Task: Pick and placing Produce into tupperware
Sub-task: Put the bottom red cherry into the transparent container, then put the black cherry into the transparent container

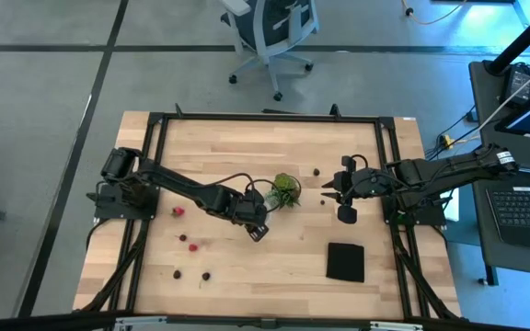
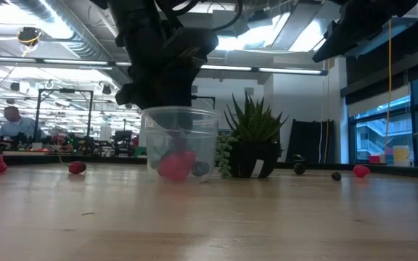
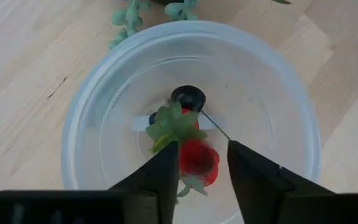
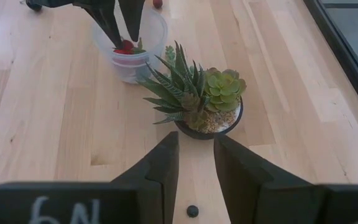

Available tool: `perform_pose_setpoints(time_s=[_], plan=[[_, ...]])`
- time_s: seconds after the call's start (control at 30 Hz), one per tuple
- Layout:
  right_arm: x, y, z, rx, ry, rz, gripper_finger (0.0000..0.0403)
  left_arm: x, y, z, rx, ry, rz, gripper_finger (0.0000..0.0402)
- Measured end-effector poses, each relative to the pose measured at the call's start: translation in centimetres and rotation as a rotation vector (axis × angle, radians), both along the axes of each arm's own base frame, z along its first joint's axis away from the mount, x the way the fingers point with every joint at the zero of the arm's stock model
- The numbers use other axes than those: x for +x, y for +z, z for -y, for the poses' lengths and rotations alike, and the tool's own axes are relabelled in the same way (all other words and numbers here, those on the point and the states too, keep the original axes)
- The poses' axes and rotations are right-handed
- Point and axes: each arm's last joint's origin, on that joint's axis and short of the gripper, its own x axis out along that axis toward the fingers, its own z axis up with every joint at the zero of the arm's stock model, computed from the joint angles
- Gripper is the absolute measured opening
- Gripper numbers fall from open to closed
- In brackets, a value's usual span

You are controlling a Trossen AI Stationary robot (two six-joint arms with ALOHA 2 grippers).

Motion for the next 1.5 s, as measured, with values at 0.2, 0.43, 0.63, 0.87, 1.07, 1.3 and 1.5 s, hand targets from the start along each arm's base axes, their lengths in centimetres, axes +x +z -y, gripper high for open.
perform_pose_setpoints(time_s=[0.2,0.43,0.63,0.87,1.07,1.3,1.5], plan=[[0.0,0.0,0.0,0.0,0.0,0.0,0.0103,-0.1,0.2,0.0,0.007,-0.029,-0.002,0.0162],[0.0,0.0,0.0,0.0,0.0,-0.002,0.0103,-0.9,3.4,0.0,0.008,-0.058,0.032,0.0165],[-0.1,-0.2,0.0,-0.001,-0.002,-0.019,0.0103,-3.9,7.6,0.7,0.014,-0.087,0.087,0.0165],[-0.1,-0.2,0.0,-0.002,-0.003,-0.024,0.0103,-8.4,10.1,3.6,-0.157,-0.054,0.03,0.0165],[0.1,0.0,0.0,0.001,0.0,0.003,0.0103,-10.3,9.2,7.6,-0.27,0.023,-0.07,0.0165],[0.6,0.6,0.0,-0.006,0.012,0.076,0.0103,-10.8,5.9,11.8,-0.303,0.173,-0.19,0.0165],[1.0,1.0,0.4,-0.019,0.004,0.134,0.0103,-10.5,2.9,14.0,-0.292,0.264,-0.258,0.0165]])
